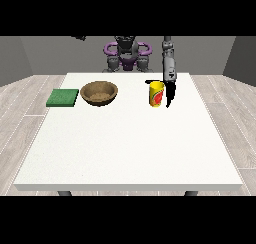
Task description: Pick the cup and pour the ball into the bowl, then pick the bowl and place it on the pad
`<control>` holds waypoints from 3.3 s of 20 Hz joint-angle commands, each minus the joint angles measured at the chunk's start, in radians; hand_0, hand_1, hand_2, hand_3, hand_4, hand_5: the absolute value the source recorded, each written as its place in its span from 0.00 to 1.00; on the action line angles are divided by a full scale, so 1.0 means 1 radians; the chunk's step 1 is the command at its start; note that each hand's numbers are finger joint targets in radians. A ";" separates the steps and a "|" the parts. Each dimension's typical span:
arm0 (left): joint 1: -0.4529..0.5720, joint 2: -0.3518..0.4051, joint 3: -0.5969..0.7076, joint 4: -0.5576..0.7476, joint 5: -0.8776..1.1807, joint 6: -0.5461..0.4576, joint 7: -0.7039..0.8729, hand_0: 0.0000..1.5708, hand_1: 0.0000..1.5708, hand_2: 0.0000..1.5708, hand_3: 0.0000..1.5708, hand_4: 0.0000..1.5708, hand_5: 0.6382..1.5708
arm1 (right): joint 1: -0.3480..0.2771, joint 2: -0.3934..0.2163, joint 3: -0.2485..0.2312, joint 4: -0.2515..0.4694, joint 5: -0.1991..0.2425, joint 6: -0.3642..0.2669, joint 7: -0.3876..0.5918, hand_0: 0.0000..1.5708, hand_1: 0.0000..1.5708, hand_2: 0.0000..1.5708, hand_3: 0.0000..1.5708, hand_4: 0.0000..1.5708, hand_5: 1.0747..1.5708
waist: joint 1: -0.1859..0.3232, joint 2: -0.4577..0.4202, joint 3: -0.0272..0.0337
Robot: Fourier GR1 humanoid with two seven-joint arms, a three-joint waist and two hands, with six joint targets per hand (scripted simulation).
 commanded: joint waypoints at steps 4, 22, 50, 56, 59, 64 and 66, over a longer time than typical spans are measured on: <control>0.020 0.023 -0.021 0.058 -0.113 0.191 -0.194 0.84 0.84 1.00 1.00 0.61 0.96 | 0.019 -0.012 -0.001 -0.101 -0.012 0.001 0.044 0.00 0.00 0.00 0.00 0.00 0.98 | -0.033 0.049 -0.0007; -0.201 -0.003 -0.251 0.084 -0.441 0.610 0.186 0.89 0.89 1.00 1.00 0.70 0.95 | 0.034 -0.052 -0.140 0.133 -0.124 0.090 0.012 0.00 0.00 0.00 0.00 0.15 0.98 | 0.006 -0.137 0.0023; -0.543 -0.147 -0.909 0.511 -1.437 0.867 1.036 0.93 0.93 1.00 1.00 0.60 0.91 | 0.042 -0.004 -0.105 0.388 -0.066 0.143 -0.102 0.00 0.00 0.00 0.00 0.24 0.99 | 0.032 -0.280 0.0054; -0.625 -0.246 -1.062 0.538 -1.609 0.664 1.192 0.96 0.96 1.00 1.00 0.68 0.92 | 0.070 0.023 -0.085 0.452 -0.008 0.120 -0.137 0.00 0.00 0.00 0.00 0.24 0.99 | 0.073 -0.342 0.0028; -0.556 -0.248 -1.098 0.407 -1.631 0.562 1.233 0.95 0.95 1.00 1.00 0.66 0.94 | 0.021 0.019 -0.106 0.498 -0.044 0.128 -0.126 0.00 0.00 0.00 0.00 0.24 0.99 | 0.041 -0.357 0.0016; -0.513 -0.223 -1.045 0.340 -1.614 0.591 1.200 0.96 0.96 1.00 1.00 0.68 0.93 | 0.097 -0.014 -0.147 0.484 -0.061 0.190 -0.183 0.00 0.00 0.00 0.00 0.24 0.99 | 0.079 -0.336 0.0008; -0.455 -0.244 -0.916 0.282 -1.440 0.678 1.150 0.91 0.91 1.00 1.00 0.60 0.94 | 0.118 -0.064 -0.187 0.529 -0.084 0.209 -0.143 0.00 0.00 0.00 0.00 0.24 0.99 | 0.122 -0.382 0.0003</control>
